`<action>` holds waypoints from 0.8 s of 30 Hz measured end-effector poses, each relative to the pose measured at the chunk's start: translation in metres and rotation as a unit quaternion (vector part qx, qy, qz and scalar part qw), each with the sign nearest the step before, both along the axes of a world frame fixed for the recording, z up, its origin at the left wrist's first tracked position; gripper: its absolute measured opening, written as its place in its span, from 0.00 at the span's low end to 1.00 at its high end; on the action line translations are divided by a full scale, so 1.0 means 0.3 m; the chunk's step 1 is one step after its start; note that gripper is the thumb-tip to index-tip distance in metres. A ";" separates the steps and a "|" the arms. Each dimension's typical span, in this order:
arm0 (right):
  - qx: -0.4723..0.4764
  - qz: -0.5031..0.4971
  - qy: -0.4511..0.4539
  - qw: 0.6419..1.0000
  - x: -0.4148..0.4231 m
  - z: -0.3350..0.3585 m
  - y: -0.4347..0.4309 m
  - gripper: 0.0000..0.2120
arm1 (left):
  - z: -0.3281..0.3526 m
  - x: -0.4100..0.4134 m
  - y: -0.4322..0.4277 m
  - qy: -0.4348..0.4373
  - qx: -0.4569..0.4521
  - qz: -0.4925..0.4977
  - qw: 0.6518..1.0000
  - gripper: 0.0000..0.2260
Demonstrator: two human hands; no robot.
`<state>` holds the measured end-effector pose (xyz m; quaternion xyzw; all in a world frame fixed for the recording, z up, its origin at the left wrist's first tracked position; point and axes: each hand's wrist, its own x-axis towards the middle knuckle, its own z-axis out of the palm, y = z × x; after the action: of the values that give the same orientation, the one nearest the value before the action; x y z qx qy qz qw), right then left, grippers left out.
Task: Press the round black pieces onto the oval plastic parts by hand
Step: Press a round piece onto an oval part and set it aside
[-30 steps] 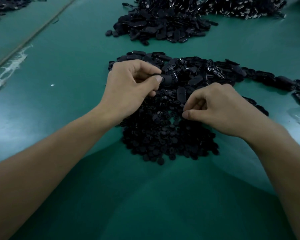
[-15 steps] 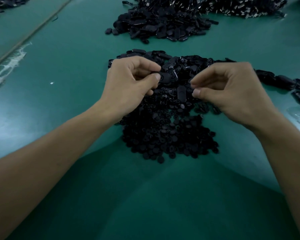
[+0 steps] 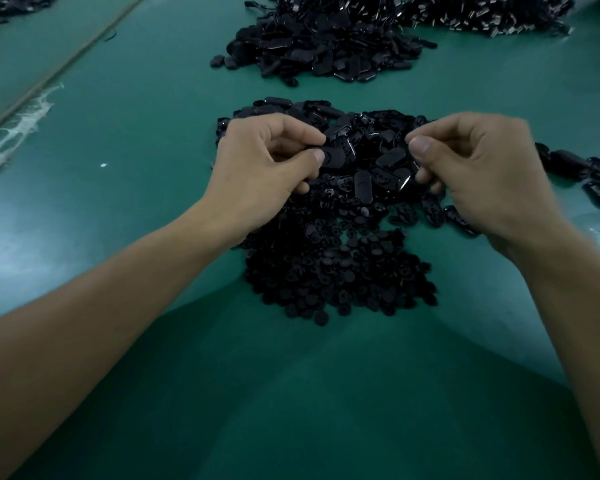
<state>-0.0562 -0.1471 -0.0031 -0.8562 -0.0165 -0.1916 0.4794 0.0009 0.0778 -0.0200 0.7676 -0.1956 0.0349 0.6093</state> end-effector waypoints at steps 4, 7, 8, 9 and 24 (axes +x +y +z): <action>-0.003 0.026 0.022 0.999 -0.006 -0.005 0.016 0.06 | 0.001 -0.010 -0.006 0.012 -0.002 -0.012 1.000 0.05; 0.006 0.045 0.020 0.999 -0.009 -0.009 0.028 0.05 | 0.000 -0.016 -0.010 0.014 -0.007 -0.023 1.000 0.05; 0.007 0.048 0.018 0.999 -0.009 -0.011 0.033 0.05 | 0.000 -0.018 -0.010 0.015 -0.006 -0.027 1.000 0.05; 0.008 0.050 0.018 0.999 -0.008 -0.014 0.038 0.06 | 0.000 -0.020 -0.012 0.017 -0.006 -0.029 0.999 0.05; 0.084 0.096 -0.021 0.992 -0.014 -0.020 0.092 0.06 | -0.002 -0.045 -0.029 0.015 -0.019 -0.048 0.999 0.08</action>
<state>-0.0604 -0.1194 -0.0092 -0.8035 -0.0924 -0.1630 0.5651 -0.0125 0.0691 -0.0205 0.7462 -0.2219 -0.0025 0.6277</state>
